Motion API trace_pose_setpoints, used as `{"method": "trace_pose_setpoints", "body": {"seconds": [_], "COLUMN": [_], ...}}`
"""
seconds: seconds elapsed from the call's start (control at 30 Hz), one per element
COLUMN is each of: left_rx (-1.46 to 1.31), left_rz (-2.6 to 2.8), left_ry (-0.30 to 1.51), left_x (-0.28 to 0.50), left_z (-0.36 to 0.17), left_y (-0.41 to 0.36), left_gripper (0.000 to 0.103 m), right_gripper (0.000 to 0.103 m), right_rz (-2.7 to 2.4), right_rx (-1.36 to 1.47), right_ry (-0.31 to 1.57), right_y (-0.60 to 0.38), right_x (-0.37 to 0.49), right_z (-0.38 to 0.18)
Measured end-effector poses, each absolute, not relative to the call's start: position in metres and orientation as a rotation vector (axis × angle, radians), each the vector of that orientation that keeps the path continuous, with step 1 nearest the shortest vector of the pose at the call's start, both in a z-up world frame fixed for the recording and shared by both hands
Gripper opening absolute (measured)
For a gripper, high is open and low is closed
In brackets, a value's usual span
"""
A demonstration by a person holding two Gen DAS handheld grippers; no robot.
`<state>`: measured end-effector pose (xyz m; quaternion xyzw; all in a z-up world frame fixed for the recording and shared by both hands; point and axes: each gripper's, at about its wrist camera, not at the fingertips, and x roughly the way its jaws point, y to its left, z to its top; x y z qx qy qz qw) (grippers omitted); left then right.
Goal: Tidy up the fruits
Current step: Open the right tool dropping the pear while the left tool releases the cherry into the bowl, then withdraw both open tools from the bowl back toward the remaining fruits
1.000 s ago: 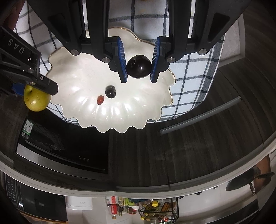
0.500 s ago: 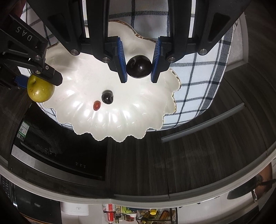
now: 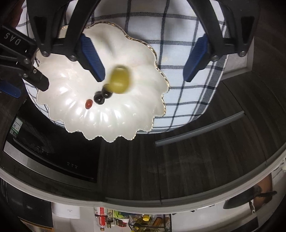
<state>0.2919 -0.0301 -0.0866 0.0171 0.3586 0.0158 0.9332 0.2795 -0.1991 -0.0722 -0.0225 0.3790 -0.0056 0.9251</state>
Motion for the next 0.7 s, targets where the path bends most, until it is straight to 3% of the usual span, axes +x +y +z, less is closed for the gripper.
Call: {"method": "trace_pose_setpoints", "body": {"seconds": [0.1, 0.7], "left_rx": [0.045, 0.042], "left_rz": [0.040, 0.043], "left_ry": [0.718, 0.672], "left_x": [0.288, 0.254], "left_z": [-0.081, -0.052], "left_y": [-0.031, -0.027], "left_gripper": [0.098, 0.099], "right_gripper": [0.089, 0.089], "right_rz": [-0.019, -0.016], "right_rx": [-0.038, -0.031], "right_ry": [0.767, 0.722], "right_y": [-0.202, -0.205], "right_x": [0.278, 0.249], "right_z": [-0.068, -0.046]}}
